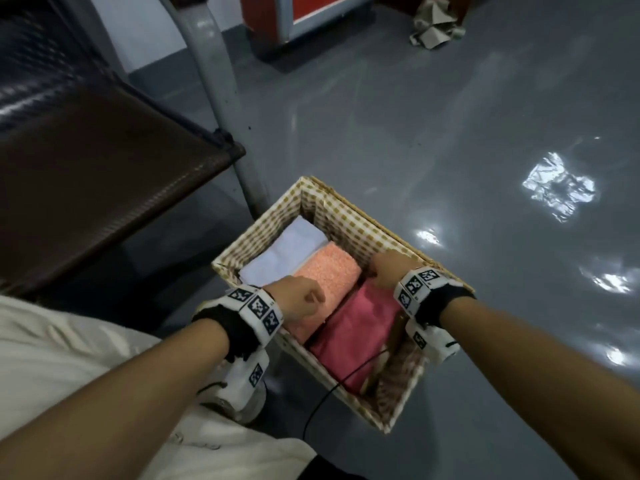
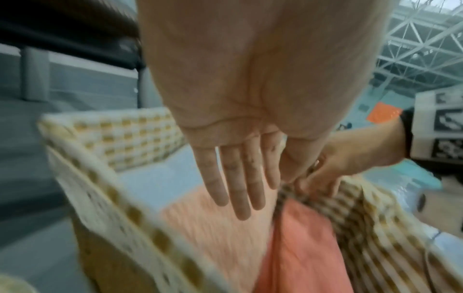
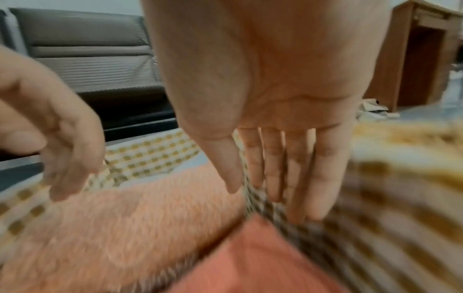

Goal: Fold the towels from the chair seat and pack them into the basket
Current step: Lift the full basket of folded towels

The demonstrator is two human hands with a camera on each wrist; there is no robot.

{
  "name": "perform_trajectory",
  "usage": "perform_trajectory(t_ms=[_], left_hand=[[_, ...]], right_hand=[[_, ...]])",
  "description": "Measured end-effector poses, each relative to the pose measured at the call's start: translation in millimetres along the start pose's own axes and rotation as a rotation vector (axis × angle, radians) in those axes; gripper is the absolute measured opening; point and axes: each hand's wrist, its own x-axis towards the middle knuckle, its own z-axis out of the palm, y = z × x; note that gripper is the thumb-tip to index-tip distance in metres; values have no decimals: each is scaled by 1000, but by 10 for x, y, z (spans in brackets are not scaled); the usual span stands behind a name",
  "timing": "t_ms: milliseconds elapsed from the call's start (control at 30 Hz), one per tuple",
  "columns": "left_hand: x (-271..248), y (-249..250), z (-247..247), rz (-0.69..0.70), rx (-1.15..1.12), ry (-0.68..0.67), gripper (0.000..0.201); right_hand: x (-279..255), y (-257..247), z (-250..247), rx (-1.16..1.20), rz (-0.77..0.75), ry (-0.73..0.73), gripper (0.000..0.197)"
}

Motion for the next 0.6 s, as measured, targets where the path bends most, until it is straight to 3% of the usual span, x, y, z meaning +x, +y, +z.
perform_trajectory(t_ms=[133,367,500,600], left_hand=[[-472,-200,-649,-6,-118,266,23],[-1772,-808,-1664,-42,-347,650,14],[-2508,-1263,-1873,-112,-483,861,17],[-2796,-1538,-1772,-216,-529,963,16]], right_hand=[[-15,-408,-562,18,-152,143,23],[-29,-2014,-1763,77,-555,251,12],[-99,-2873,-2138,141,-693,276,8],[-57,-3177,-2058,196,-681,226,7]])
